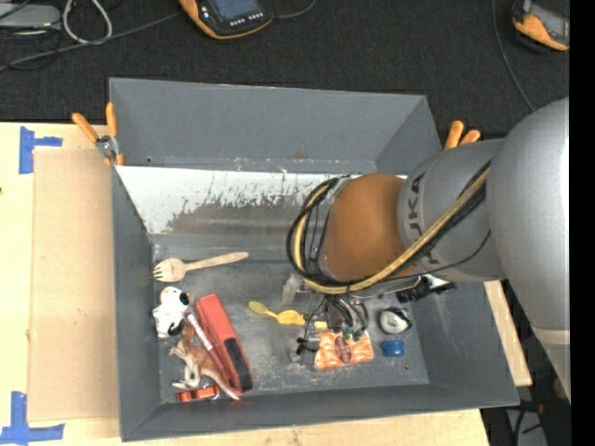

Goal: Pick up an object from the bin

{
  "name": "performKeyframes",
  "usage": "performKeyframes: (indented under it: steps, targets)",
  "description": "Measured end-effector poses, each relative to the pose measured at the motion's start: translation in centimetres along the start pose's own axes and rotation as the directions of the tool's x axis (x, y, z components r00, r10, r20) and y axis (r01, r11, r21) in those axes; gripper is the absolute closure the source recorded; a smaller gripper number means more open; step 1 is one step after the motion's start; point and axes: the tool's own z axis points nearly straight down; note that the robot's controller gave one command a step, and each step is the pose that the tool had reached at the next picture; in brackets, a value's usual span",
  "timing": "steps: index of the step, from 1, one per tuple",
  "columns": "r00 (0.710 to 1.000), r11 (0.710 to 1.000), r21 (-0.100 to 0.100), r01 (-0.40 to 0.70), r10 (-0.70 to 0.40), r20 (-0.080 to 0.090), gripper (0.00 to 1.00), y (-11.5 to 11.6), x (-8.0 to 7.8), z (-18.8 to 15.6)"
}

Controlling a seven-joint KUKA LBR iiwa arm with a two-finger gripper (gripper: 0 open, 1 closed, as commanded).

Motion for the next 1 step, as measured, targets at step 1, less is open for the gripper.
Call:
performKeyframes:
  steps: [1]
  targets:
    - [0.997, 0.997, 0.0, -0.081, 0.081, 0.001, 0.0, -0.4, -0.07, 0.01]
